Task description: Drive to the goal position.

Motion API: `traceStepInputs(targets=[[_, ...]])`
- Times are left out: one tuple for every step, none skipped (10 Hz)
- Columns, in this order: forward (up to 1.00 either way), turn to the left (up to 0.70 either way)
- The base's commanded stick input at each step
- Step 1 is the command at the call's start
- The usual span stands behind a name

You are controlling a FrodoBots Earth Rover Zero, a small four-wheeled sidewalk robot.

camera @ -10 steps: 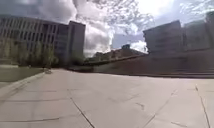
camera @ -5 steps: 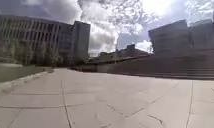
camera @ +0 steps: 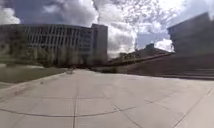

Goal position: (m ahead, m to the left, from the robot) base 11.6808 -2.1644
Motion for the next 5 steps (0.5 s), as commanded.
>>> traceStepInputs(targets=[[1.0,0.01],[1.0,0.01],[1.0,0.01],[1.0,0.01],[1.0,0.01]])
